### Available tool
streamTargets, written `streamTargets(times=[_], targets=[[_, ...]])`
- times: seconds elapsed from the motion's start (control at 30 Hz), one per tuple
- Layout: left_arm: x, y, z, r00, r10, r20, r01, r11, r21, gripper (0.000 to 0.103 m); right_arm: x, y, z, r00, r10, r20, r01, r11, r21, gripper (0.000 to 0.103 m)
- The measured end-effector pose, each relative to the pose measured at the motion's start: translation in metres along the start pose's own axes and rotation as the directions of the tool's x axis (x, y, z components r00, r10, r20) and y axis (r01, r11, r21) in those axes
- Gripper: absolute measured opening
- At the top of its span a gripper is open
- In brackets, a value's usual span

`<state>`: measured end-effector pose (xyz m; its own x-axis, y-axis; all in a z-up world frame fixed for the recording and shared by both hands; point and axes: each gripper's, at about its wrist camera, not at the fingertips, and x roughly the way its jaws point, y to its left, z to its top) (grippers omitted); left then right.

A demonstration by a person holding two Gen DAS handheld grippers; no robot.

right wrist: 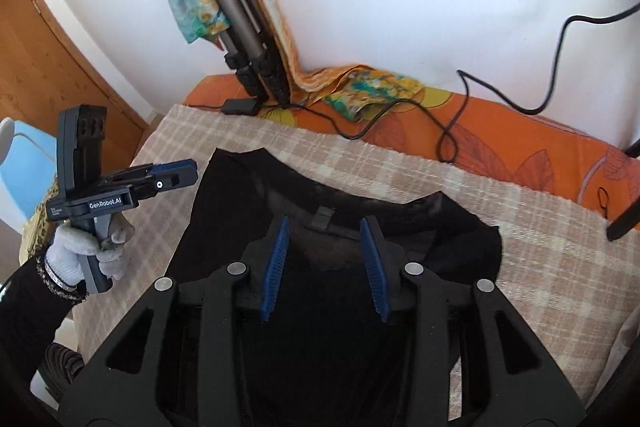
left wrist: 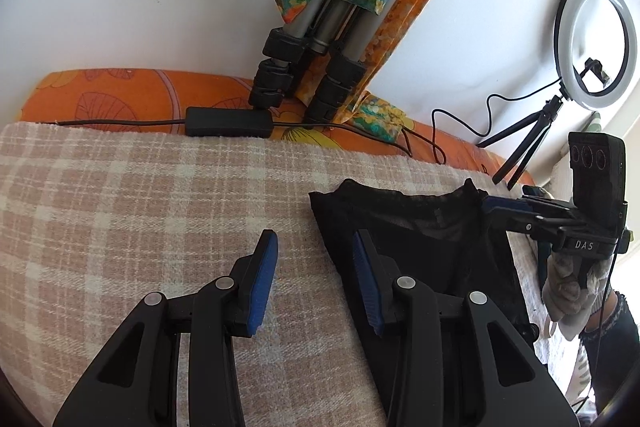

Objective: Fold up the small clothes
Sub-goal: 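Move both tools to the collar end of the folded shirt, then grasp the collar end with both tools and fold it over the hem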

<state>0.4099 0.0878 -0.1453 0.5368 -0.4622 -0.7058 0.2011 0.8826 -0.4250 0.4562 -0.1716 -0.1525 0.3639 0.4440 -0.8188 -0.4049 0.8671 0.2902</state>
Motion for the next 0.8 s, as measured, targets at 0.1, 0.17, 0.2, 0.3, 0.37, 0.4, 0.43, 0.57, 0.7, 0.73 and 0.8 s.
streamTargets(times=[0.1,0.17,0.2,0.3,0.37,0.4,0.43,0.57,0.7,0.73,0.8], targets=[[-0.005,0.001,0.002,1.000,0.009,0.007,-0.009,1.000,0.005,0.037,0.026,0.019,-0.003,0.998,0.020,-0.054,-0.022,0.999,-0.041,0.039],[-0.006,0.003,0.004,1.000,0.011,0.009,-0.011,1.000,0.006,0.037,0.035,0.026,-0.008,0.996,0.033,-0.077,-0.038,0.997,-0.061,0.039],[-0.007,0.004,0.005,1.000,0.012,0.012,-0.012,1.000,0.005,0.037,0.039,0.030,-0.010,0.996,0.029,-0.089,-0.036,0.996,-0.077,0.036],[-0.008,0.007,0.006,1.000,0.007,0.018,-0.007,1.000,-0.004,0.037,0.047,0.044,-0.016,0.994,-0.044,-0.104,0.028,0.988,-0.155,0.003],[-0.009,0.008,0.005,1.000,0.001,0.021,-0.001,1.000,-0.011,0.037,0.043,0.046,-0.018,0.994,-0.085,-0.070,0.071,0.981,-0.179,0.002],[-0.008,0.008,0.005,1.000,0.000,0.020,0.000,1.000,-0.013,0.037,0.039,0.042,-0.017,0.994,-0.094,-0.052,0.084,0.983,-0.162,0.002],[-0.007,0.008,0.004,1.000,-0.001,0.017,0.001,1.000,-0.015,0.037,0.036,0.036,-0.015,0.995,-0.094,-0.040,0.088,0.987,-0.134,0.002],[0.004,0.003,0.002,1.000,0.000,-0.011,0.000,1.000,0.000,0.037,0.027,0.025,-0.009,0.997,-0.071,-0.017,0.070,0.994,-0.086,0.002],[0.020,-0.008,0.003,1.000,-0.003,-0.025,0.004,1.000,0.025,0.037,0.007,0.005,-0.004,0.999,-0.020,0.030,0.020,1.000,0.017,0.012],[0.024,-0.011,0.004,1.000,0.013,-0.027,-0.012,0.999,0.042,0.037,-0.003,-0.002,-0.005,0.998,-0.010,0.057,0.008,0.999,0.040,0.026],[0.029,-0.020,0.007,0.999,0.038,-0.017,-0.037,0.996,0.080,0.037,-0.023,-0.014,-0.009,0.993,-0.035,0.110,0.027,0.997,0.071,0.035]])
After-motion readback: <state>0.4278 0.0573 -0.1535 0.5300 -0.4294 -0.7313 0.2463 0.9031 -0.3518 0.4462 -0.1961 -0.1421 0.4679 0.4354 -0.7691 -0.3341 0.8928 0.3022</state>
